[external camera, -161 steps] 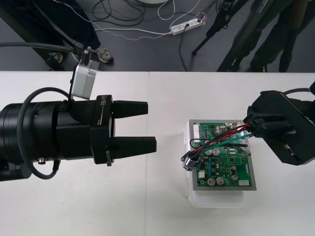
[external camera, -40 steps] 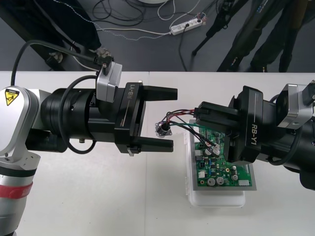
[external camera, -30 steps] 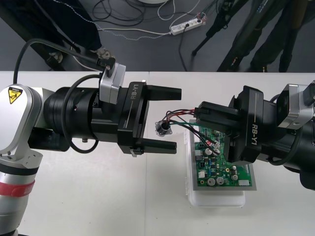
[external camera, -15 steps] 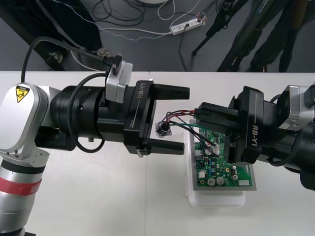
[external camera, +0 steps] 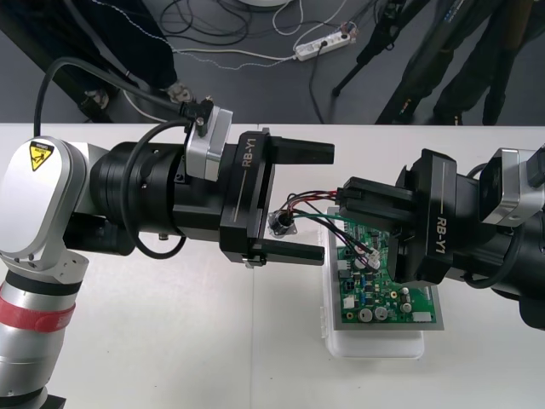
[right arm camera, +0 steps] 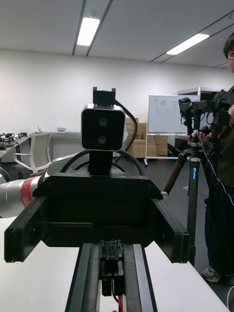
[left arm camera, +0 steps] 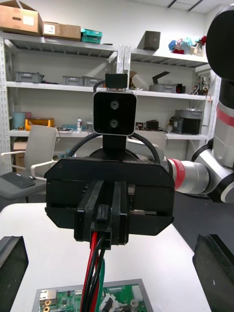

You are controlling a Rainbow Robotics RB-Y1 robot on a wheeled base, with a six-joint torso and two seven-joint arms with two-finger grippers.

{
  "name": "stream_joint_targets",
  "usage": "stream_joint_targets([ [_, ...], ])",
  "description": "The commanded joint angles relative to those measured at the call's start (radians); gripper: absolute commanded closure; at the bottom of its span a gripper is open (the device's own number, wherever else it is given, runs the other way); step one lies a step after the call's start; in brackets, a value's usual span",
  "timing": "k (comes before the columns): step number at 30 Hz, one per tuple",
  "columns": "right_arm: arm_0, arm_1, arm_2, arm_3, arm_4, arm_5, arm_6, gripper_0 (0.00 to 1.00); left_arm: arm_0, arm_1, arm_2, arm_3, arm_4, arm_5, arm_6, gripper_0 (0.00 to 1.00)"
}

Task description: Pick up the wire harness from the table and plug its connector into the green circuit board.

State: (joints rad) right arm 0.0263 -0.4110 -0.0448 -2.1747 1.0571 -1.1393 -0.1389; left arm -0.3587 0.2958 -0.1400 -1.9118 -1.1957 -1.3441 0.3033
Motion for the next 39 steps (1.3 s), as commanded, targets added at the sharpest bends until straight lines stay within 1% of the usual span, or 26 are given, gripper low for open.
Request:
stream_joint_targets([
  [1,-0.016,0.009,0.016,-0.037,-0.019,-0.008,0.029,1.00,-0.045,-0.026,-0.024,-0.009,-0.025,-0.006,-0.073,0.00],
  [12,-0.016,0.011,0.016,-0.037,-0.019,-0.008,0.029,1.00,-0.049,-0.026,-0.047,-0.009,-0.030,0.036,-0.104,0.00],
  [26,-0.016,0.008,0.016,-0.037,-0.019,-0.008,0.029,1.00,-0.051,-0.026,-0.052,-0.009,-0.027,0.040,-0.128,0.00],
  [27,-0.016,0.004,0.016,-0.037,-0.020,-0.008,0.029,1.00,-0.052,-0.026,-0.052,-0.009,-0.025,0.040,-0.130,0.02],
  [28,-0.014,0.003,0.016,-0.036,-0.020,-0.008,0.027,1.00,-0.052,-0.026,-0.052,-0.009,-0.025,0.040,-0.130,0.06],
  [29,-0.014,0.001,0.014,-0.037,-0.023,-0.008,0.029,1.00,-0.052,-0.026,-0.052,-0.009,-0.024,0.043,-0.130,0.11],
  [30,-0.014,0.000,0.014,-0.037,-0.028,-0.008,0.029,1.00,-0.052,-0.026,-0.052,-0.009,-0.022,0.045,-0.132,0.18],
  [31,-0.014,-0.002,0.014,-0.037,-0.029,-0.008,0.029,1.00,-0.052,-0.026,-0.052,-0.009,-0.021,0.045,-0.133,0.23],
  [36,-0.011,-0.008,0.014,-0.037,-0.034,-0.008,0.029,1.00,-0.052,-0.026,-0.052,-0.009,-0.016,0.051,-0.135,0.34],
  [39,-0.011,-0.009,0.014,-0.037,-0.034,-0.010,0.029,1.00,-0.051,-0.026,-0.052,-0.009,-0.015,0.053,-0.135,0.55],
])
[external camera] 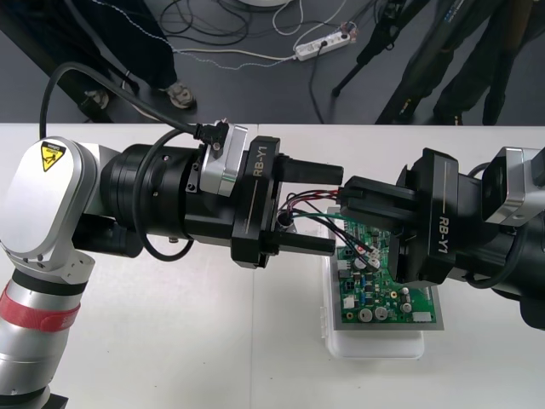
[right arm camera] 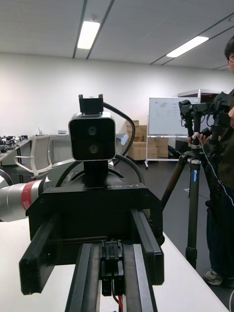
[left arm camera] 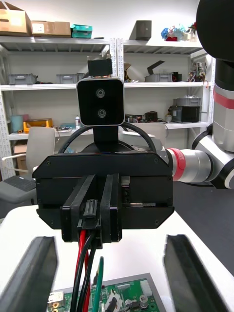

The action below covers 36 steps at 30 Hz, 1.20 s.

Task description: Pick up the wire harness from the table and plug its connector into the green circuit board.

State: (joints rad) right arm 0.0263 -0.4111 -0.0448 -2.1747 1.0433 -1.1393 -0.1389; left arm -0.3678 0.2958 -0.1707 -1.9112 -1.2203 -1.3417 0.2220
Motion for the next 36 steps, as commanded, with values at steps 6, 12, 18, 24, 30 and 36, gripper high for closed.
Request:
stream_joint_targets([
  [6,-0.011,-0.009,0.014,-0.037,-0.020,-0.010,0.029,1.00,-0.042,-0.026,-0.020,-0.009,0.015,0.058,-0.052,0.61],
  [12,-0.011,-0.009,0.014,-0.037,-0.020,-0.008,0.029,1.00,-0.040,-0.026,-0.018,-0.009,0.025,0.067,-0.047,0.61],
  [18,-0.012,-0.009,0.014,-0.036,-0.020,-0.008,0.029,1.00,-0.029,-0.026,-0.009,-0.009,0.039,0.069,-0.046,0.61],
  [24,-0.011,-0.009,0.014,-0.036,-0.020,-0.008,0.029,1.00,-0.014,-0.018,-0.003,-0.008,0.050,0.069,-0.044,0.61],
  [30,-0.011,-0.009,0.014,-0.036,-0.020,-0.008,0.029,1.00,-0.014,-0.012,0.003,-0.008,0.051,0.067,-0.044,0.61],
  [36,-0.011,-0.009,0.011,-0.036,-0.020,-0.008,0.029,1.00,-0.011,-0.010,0.008,-0.009,0.050,0.067,-0.044,0.62],
])
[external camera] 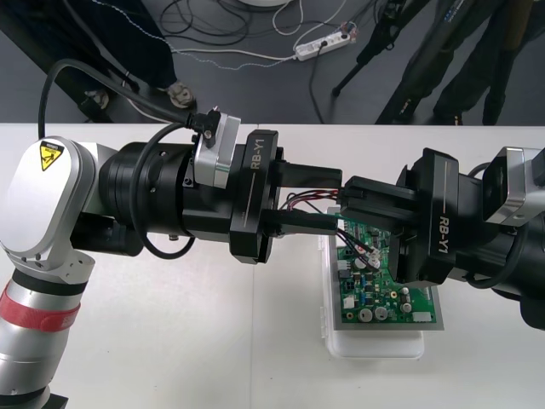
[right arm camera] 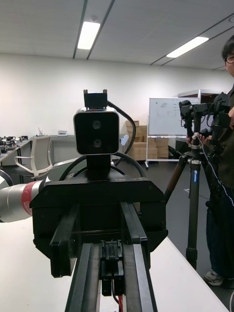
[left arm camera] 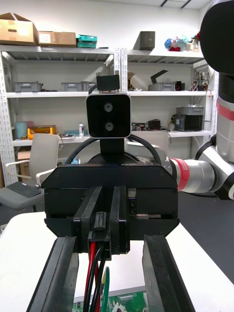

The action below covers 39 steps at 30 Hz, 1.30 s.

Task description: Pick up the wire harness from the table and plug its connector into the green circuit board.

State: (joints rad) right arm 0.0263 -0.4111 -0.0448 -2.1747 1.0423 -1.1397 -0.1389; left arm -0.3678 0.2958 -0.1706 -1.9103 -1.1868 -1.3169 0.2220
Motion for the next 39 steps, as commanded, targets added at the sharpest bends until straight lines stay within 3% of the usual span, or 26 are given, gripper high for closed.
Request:
stream_joint_targets([
  [1,-0.011,-0.009,0.011,-0.037,-0.019,-0.008,0.029,1.00,-0.008,-0.010,0.013,-0.010,0.016,0.042,-0.046,0.62],
  [39,-0.008,-0.017,-0.007,-0.036,-0.021,-0.025,0.029,1.00,0.024,0.051,0.034,-0.010,0.059,0.042,-0.047,0.66],
])
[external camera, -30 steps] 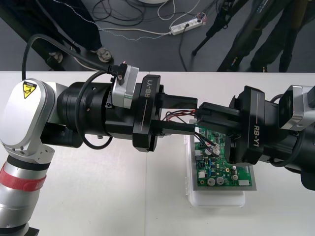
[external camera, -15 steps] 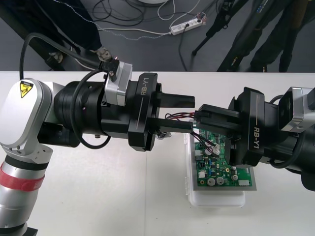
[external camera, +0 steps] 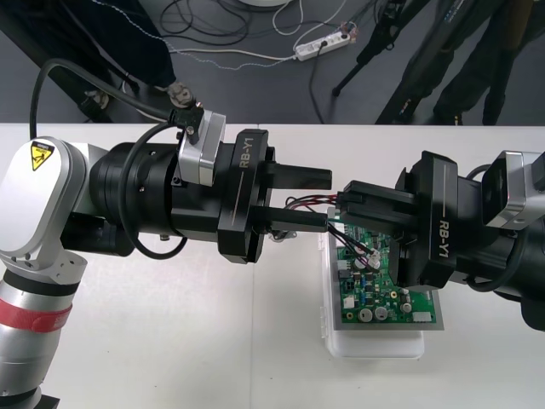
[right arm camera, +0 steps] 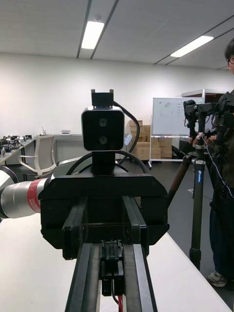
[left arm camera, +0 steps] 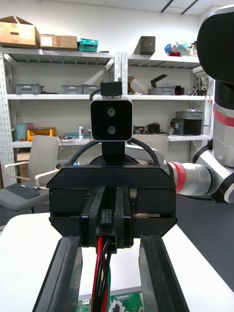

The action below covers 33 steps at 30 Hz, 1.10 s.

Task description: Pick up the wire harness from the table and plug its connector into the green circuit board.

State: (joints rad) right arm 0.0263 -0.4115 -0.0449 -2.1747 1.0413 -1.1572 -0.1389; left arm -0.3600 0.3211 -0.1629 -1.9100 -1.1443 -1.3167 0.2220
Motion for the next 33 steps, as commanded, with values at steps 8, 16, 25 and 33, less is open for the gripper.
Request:
stream_joint_targets([
  [8,-0.008,-0.017,-0.007,-0.034,-0.020,-0.007,0.029,1.00,0.015,0.026,0.026,-0.011,0.014,0.042,-0.055,1.00],
  [16,-0.008,-0.017,-0.007,-0.034,-0.020,-0.007,0.029,1.00,0.015,0.026,0.026,-0.011,0.014,0.042,-0.062,1.00],
  [25,-0.008,-0.017,-0.007,-0.034,-0.020,-0.007,0.029,1.00,0.015,0.024,0.026,-0.011,0.015,0.042,-0.072,1.00],
  [33,-0.008,-0.018,-0.007,-0.007,-0.024,-0.007,0.029,0.00,0.015,0.026,0.026,-0.011,0.031,0.042,-0.090,1.00],
])
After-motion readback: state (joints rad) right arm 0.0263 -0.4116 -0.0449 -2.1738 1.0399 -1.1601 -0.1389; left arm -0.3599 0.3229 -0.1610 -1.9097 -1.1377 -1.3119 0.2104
